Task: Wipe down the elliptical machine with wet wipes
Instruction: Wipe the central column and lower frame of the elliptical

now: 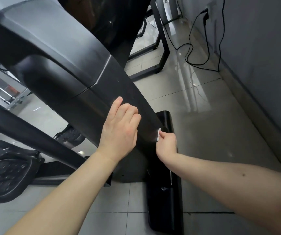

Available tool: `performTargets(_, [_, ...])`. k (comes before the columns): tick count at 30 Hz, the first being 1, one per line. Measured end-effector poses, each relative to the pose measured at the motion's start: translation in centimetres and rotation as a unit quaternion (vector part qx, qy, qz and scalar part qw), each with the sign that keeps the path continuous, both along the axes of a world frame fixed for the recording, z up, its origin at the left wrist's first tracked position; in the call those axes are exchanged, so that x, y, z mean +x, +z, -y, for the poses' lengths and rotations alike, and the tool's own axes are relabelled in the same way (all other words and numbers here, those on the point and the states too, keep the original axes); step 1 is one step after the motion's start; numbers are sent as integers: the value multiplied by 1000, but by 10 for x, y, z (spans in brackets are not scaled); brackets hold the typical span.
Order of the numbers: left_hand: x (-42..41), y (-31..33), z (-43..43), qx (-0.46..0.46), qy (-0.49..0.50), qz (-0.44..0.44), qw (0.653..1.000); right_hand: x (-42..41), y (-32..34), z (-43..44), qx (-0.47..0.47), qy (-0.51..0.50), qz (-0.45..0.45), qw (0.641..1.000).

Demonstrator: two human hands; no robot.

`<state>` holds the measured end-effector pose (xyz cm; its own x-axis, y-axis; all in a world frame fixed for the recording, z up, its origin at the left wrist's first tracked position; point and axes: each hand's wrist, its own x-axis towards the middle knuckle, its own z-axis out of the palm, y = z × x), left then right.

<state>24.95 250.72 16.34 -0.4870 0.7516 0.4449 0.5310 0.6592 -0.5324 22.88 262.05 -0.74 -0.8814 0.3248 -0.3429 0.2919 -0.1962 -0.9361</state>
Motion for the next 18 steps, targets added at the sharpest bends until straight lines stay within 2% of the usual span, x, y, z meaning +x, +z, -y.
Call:
performTargets(2, [-1, -10, -2, -9, 4, -3, 1000, -3, 10, 5, -8, -35, -5, 999])
performTargets(6, [-4, -24, -7, 12, 0, -16, 1000, 17, 40, 11, 22, -29, -160, 987])
performTargets(8, [-5, -33, -8, 12, 0, -19, 1000, 34, 29, 15, 17, -9, -195, 981])
performTargets(10, [-3, -42, -9, -10, 8, -12, 1000, 43, -3, 15, 45, -1, -165, 985])
performTargets(14, [3, -64, -14, -79, 49, 15, 996, 45, -54, 10, 111, -1, -17, 994])
performTargets(16, [4, -71, -17, -95, 65, 21, 993, 40, -50, 12, 95, -9, -2, 995])
performTargets(18, [4, -76, -17, -94, 68, 28, 993, 40, -32, 16, 46, -13, -47, 998])
